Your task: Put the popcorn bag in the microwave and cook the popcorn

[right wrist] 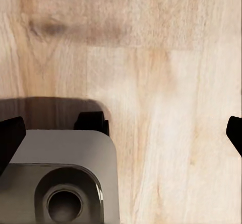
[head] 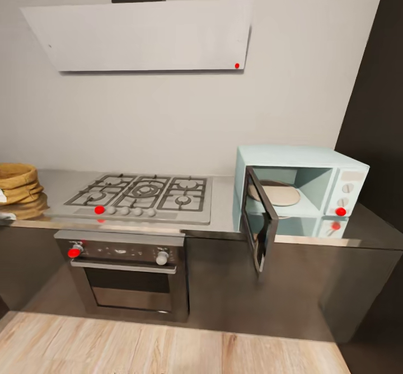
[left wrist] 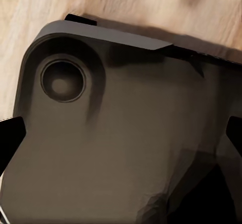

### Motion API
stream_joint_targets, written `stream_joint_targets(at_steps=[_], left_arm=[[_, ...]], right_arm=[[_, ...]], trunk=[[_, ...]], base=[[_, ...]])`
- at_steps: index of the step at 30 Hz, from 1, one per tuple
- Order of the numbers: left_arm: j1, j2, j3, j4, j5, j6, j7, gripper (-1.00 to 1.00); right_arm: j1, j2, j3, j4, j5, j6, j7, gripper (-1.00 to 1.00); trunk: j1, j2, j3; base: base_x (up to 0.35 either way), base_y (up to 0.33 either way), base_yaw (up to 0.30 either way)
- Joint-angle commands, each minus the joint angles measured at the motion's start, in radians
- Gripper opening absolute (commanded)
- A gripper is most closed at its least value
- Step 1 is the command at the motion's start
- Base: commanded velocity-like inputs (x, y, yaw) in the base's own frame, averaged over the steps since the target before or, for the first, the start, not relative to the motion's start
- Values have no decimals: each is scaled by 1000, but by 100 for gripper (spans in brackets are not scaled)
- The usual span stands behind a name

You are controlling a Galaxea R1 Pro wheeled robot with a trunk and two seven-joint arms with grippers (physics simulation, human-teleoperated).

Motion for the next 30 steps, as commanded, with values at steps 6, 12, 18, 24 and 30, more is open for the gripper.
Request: stream_joint_targets(at_steps=[6,12,18,24,30], left_arm=[[0,-1,0,0,5,-2,0,100],[0,-1,1,0,5,-2,0,100],[0,-1,1,0,5,-2,0,100],[0,-1,1,0,5,-2,0,100],[-1,-1,-1,-2,3,-2,-1,100]], right_arm=[[-1,2,-7,3,8,-6,-15,100],[-1,4,-7,3,8,-6,-15,100],[-1,4,-8,3,8,-7,-15,100],[-1,4,-7,3,8,-7,-15,100],[-1,4,-7,3,8,-7,-15,100]], trunk=[[0,-1,-1],[0,-1,-1],[0,-1,-1],[0,-1,-1],[0,-1,-1]], base=[[0,0,300],[0,0,300],[0,0,300],[0,0,300],[0,0,300]])
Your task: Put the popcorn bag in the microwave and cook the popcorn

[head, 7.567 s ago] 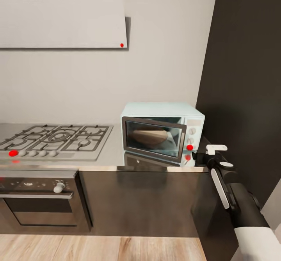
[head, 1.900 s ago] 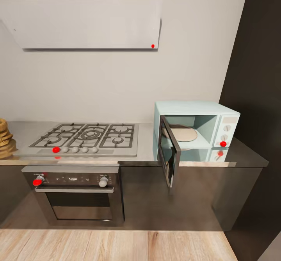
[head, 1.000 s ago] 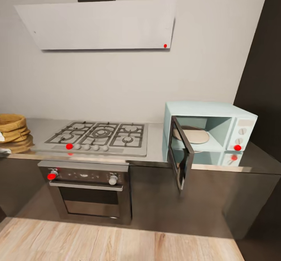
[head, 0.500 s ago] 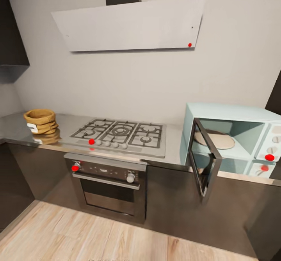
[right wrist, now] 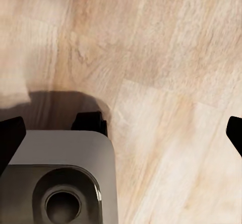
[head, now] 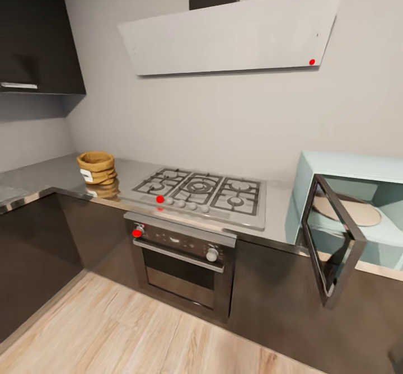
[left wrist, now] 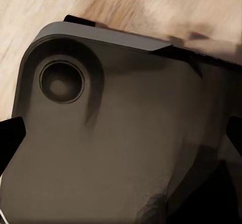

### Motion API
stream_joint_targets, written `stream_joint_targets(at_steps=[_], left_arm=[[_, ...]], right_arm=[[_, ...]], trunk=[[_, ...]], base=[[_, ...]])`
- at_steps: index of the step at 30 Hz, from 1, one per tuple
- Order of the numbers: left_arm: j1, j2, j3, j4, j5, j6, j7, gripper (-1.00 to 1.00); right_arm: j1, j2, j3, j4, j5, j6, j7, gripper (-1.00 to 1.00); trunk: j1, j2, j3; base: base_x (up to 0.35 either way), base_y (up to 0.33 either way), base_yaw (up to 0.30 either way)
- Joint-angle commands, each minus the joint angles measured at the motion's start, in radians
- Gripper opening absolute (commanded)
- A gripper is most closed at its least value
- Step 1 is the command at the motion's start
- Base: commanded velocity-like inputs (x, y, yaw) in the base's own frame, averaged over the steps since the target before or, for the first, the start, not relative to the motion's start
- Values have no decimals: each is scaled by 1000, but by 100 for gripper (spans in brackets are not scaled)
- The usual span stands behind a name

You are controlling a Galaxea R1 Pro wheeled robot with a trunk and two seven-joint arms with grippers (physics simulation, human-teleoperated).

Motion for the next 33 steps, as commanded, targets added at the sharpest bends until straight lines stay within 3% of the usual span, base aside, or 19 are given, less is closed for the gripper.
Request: stream_joint_targets(at_steps=[1,30,33], left_arm=[[0,0,1,0,5,-2,0,100],[0,0,1,0,6,-2,0,100],[0,0,1,0,6,-2,0,100]], right_arm=[[-1,-1,-9,3,7,-6,2,100],[-1,-2,-10,3,7,-7,2,100],[-2,-5,-10,2,5,-3,2,100]], trunk=[[0,-1,-1],[0,-1,-1],[0,-1,-1]], base=[[0,0,300],[0,0,299],[0,0,80]])
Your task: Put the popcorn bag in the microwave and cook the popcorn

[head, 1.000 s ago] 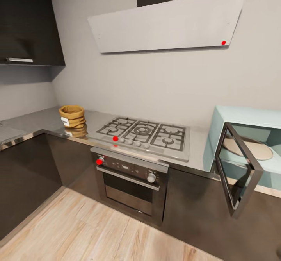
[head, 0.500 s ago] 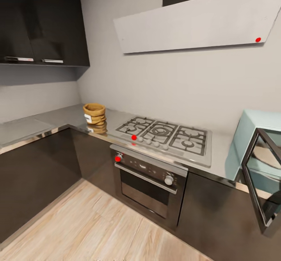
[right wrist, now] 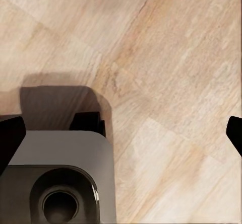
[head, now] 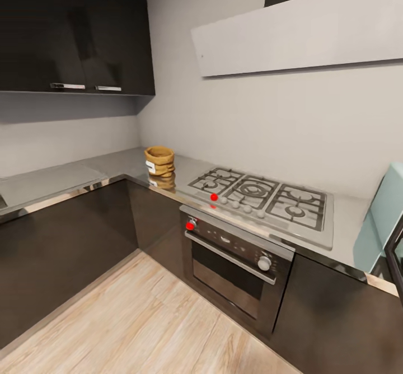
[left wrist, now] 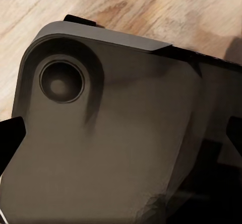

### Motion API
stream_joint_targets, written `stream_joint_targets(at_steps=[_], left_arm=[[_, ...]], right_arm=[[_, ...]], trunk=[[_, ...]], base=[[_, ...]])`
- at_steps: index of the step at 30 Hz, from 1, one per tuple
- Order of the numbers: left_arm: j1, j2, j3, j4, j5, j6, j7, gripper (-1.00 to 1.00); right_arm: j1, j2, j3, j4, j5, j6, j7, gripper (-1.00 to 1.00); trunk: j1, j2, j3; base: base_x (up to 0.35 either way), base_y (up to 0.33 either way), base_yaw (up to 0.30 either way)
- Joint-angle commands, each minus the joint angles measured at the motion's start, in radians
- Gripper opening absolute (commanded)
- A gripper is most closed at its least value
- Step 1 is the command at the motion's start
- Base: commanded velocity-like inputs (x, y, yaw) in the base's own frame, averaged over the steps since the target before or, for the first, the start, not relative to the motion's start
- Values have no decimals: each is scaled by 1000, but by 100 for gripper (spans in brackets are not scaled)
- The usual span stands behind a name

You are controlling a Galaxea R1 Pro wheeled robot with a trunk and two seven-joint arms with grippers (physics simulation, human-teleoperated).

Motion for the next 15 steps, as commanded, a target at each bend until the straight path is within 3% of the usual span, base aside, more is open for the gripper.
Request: stream_joint_targets(at_steps=[1,15], left_arm=[[0,0,0,0,5,-2,0,100],[0,0,0,1,5,-1,-1,100]], right_arm=[[-1,-3,-9,3,7,-3,3,100],[-1,-7,-7,2,15,-5,4,100]], trunk=[[0,-1,-1],[0,-1,-1]], base=[[0,0,17],[8,0,1]])
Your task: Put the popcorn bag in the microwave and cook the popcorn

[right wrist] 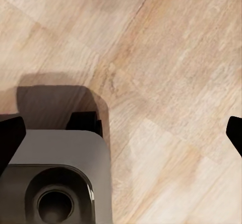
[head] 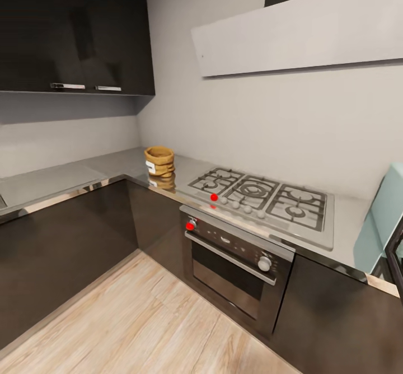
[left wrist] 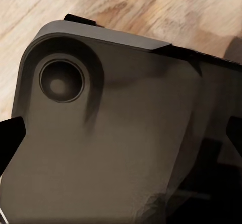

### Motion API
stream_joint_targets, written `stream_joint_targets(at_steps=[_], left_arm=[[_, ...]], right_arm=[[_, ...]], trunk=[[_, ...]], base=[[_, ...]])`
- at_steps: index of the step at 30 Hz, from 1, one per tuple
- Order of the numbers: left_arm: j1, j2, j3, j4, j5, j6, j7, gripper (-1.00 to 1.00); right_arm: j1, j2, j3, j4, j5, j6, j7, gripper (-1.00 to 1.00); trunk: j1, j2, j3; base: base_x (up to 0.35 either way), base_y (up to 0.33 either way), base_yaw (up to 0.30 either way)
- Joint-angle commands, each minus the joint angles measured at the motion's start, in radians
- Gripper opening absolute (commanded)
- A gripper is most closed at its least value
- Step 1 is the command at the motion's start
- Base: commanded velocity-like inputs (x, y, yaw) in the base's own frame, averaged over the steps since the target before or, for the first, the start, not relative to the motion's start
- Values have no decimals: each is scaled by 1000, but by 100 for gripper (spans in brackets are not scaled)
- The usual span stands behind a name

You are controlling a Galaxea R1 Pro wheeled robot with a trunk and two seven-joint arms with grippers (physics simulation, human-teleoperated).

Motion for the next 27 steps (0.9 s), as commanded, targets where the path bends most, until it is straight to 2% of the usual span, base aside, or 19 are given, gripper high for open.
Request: stream_joint_targets(at_steps=[1,11,15,27], left_arm=[[0,0,0,0,5,-2,0,100],[0,1,0,0,5,-2,-1,100],[0,1,0,-1,5,-2,-1,100],[0,1,1,-1,6,-2,-1,100]], right_arm=[[-1,0,-8,3,7,-6,2,100],[-1,1,-8,3,9,-5,3,100],[-1,12,-8,3,8,-1,4,100],[-1,13,-8,3,5,-3,2,100]], trunk=[[0,0,-1],[0,0,-1],[0,0,-1],[0,0,-1]], base=[[118,0,0],[157,0,0],[160,0,26],[59,0,240]])
